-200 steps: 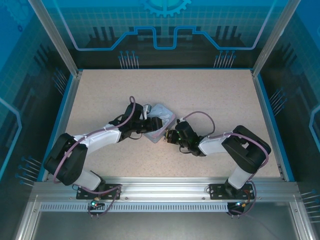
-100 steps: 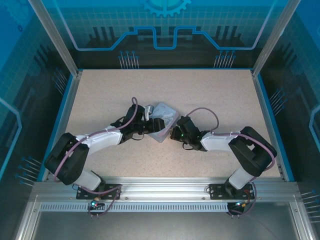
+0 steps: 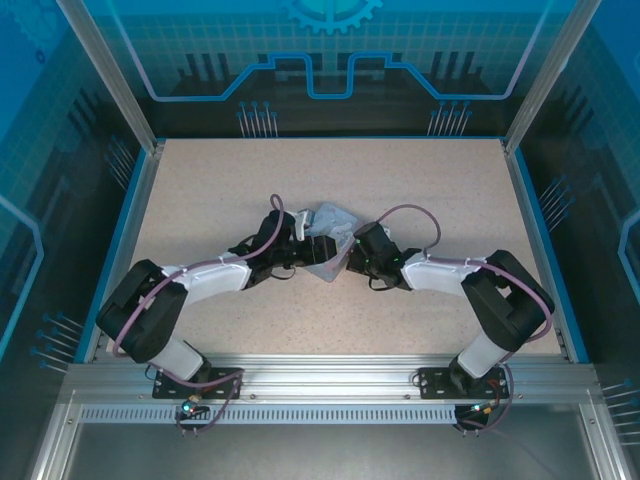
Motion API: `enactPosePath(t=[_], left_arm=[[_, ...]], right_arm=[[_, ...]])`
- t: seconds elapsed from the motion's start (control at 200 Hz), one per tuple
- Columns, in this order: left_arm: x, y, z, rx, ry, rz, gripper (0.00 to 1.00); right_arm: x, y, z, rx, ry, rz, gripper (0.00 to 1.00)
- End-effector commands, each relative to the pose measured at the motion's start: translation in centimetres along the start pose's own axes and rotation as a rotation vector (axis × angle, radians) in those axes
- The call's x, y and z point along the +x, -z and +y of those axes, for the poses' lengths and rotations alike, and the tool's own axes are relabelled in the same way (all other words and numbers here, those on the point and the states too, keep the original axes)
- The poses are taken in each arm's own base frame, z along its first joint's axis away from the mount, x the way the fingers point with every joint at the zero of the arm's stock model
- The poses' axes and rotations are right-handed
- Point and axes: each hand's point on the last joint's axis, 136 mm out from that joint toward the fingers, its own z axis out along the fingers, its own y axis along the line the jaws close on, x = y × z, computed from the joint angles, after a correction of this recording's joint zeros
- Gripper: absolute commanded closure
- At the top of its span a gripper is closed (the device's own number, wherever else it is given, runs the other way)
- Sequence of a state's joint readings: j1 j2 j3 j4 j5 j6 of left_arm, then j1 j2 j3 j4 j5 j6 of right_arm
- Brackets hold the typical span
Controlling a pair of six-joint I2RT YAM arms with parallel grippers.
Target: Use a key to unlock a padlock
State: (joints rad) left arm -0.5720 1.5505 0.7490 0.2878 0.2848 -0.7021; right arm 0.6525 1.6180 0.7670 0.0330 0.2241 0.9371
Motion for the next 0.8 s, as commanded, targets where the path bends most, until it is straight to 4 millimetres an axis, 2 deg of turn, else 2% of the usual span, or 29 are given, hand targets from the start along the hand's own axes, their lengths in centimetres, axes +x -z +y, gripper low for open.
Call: enactPosePath(t=[0.0,0.145,0.295,0.41,0.535,0.655,0.795], left_arm=[[7.3,0.2,8.7,-0.285,0.143,0.202,0.45],[7.5,0.2,9.2,-0.296,0.148,0.202,0.45],[7.7,0.0,9.3,-0.297,0.153,0.204,0.45],[7.8,0.1,9.6,-0.308,0.156,0.204,0.45],[8.0,0.1,9.8,-0.313,0.157,0.207,0.45],[7.9,0.1,9.8,-0.312,0.158,0.207,0.45],[7.9,0.0,9.7,-0.310,0.161,0.204,0.45]], right_arm=[[-2.7,0.3,-4.2,0.162,-0.024,-0.085,0.96],[-3.7,0.6,-4.9,0.235,0.007,-0.094,0.96],[-3.3,0.1,-6.2,0.307,0.043,-0.067,0.95],[-3.3,-0.3,-5.6,0.222,0.051,-0.067,0.95],[-4.1,0.3,-4.4,0.057,0.074,-0.082,0.95],[-4.7,1.1,-4.8,0.028,0.085,-0.071,0.95],[-5.0,1.0,-4.9,-0.013,0.063,-0.058,0.95]])
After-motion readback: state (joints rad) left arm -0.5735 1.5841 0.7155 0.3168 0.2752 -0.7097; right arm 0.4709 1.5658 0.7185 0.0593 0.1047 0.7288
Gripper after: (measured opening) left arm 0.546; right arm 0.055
